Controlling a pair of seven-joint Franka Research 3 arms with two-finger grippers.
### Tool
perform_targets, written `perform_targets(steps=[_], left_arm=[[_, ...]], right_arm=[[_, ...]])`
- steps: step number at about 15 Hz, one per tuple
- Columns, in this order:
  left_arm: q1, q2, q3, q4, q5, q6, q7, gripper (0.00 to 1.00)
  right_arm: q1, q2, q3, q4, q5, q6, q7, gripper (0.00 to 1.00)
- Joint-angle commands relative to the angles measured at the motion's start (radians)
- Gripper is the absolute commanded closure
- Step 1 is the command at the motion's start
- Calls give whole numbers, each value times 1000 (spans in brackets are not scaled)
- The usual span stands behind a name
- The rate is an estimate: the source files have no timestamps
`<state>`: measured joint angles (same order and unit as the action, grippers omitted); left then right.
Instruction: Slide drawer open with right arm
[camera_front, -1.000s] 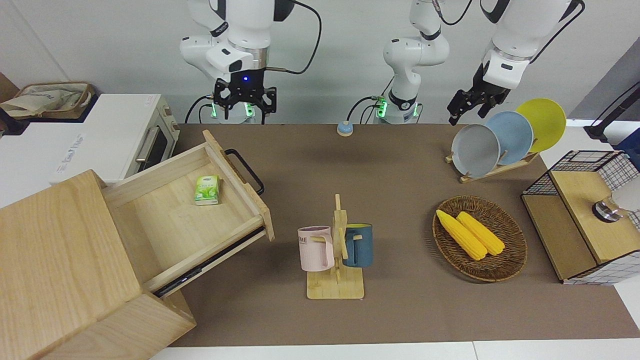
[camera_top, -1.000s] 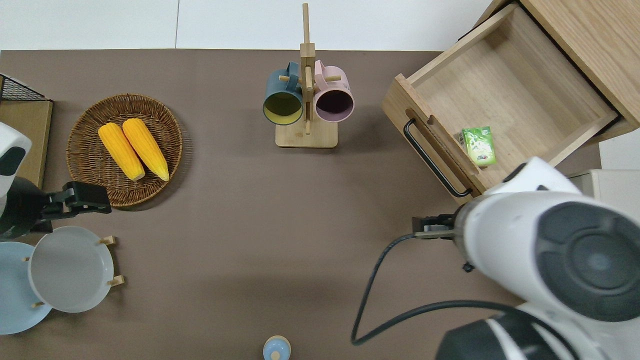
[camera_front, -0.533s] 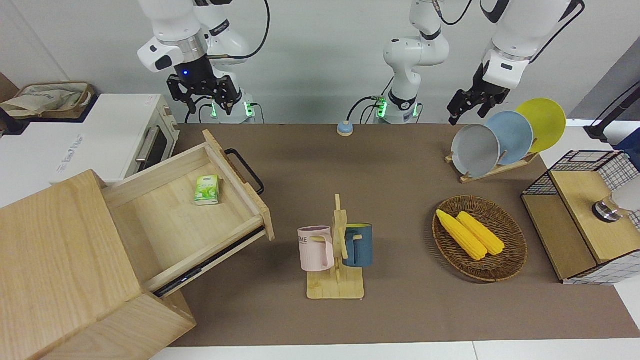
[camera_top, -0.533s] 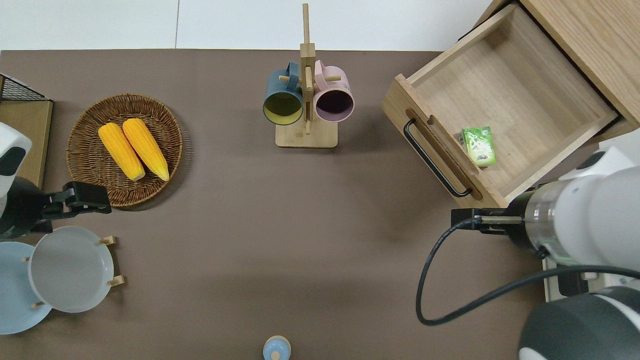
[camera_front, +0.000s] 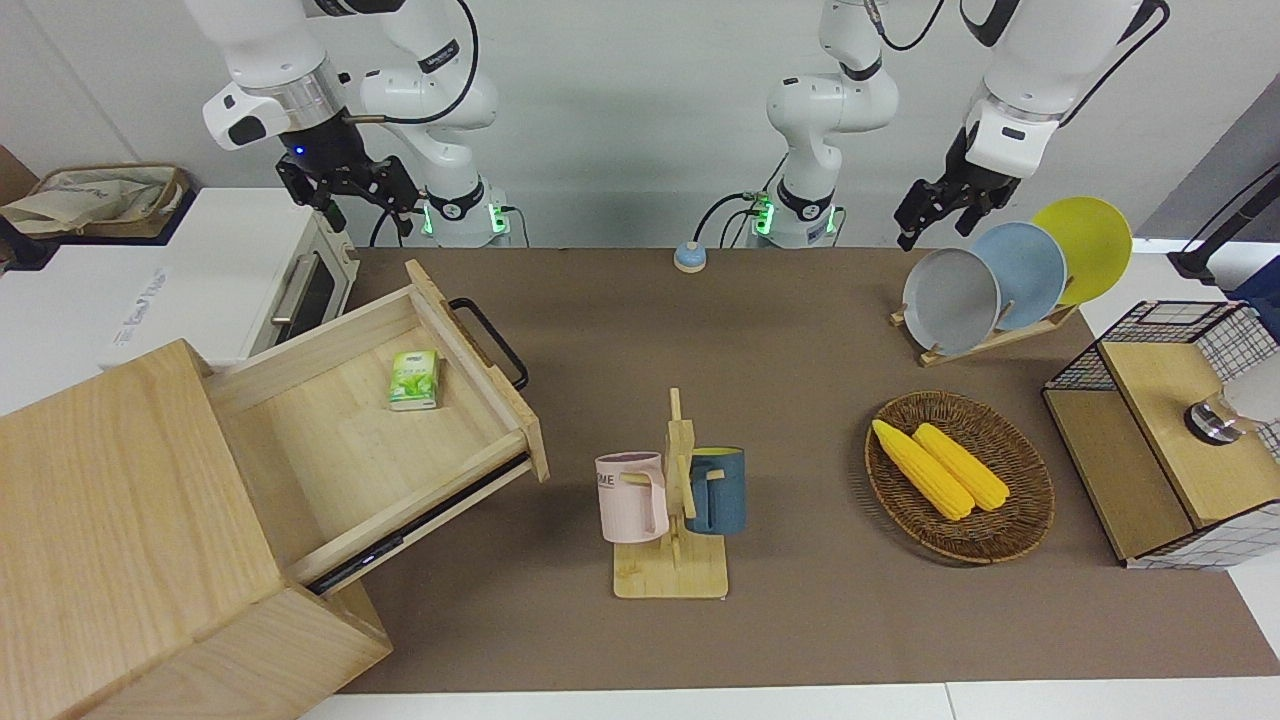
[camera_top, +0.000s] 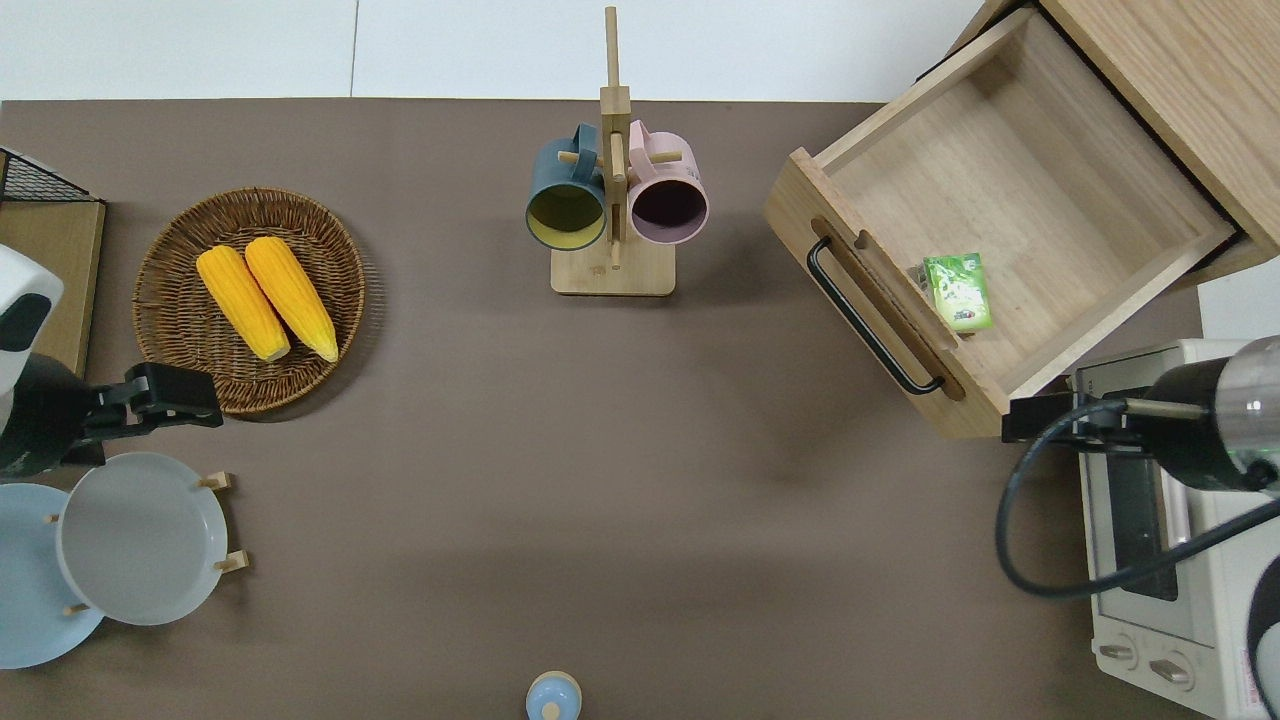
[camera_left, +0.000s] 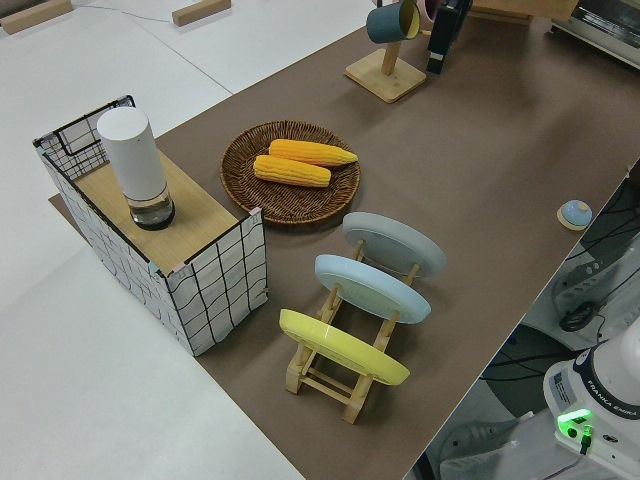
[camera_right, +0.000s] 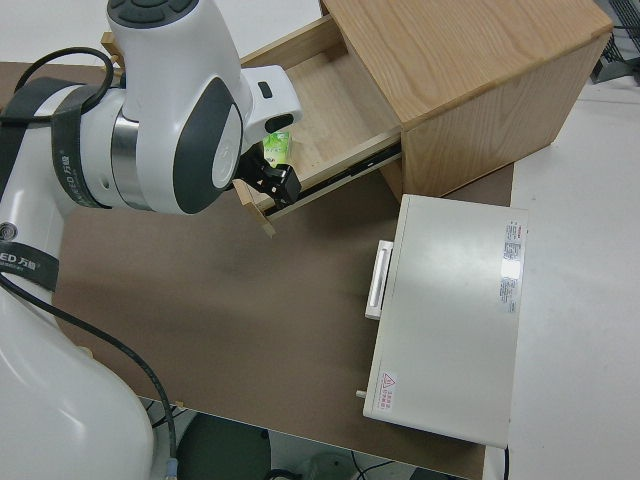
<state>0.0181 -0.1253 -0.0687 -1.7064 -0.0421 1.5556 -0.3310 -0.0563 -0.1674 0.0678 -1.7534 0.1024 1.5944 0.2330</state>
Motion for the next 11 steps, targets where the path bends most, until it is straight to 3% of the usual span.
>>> perform_targets(steps=[1, 2, 3, 4, 5, 11], left_arm=[[-1, -8, 4, 4, -1, -15, 9, 7], [-1, -8, 4, 4, -1, -15, 9, 7], [-1, -8, 4, 4, -1, -17, 10, 7], [-1, -8, 4, 4, -1, -15, 9, 7], [-1, -8, 4, 4, -1, -15, 10, 7], [-1, -8, 4, 4, -1, -17, 9, 7]], right_arm=[[-11, 17, 17, 32, -44, 9, -9, 15], [-4, 34, 12, 40, -49, 7, -9, 15], [-1, 58, 9, 75, -56, 6, -11, 15], [-11, 96, 9, 134, -67, -7, -14, 15], [-16, 113, 15, 153, -66, -8, -12, 15], [-16, 123, 13, 167, -67, -4, -11, 15]])
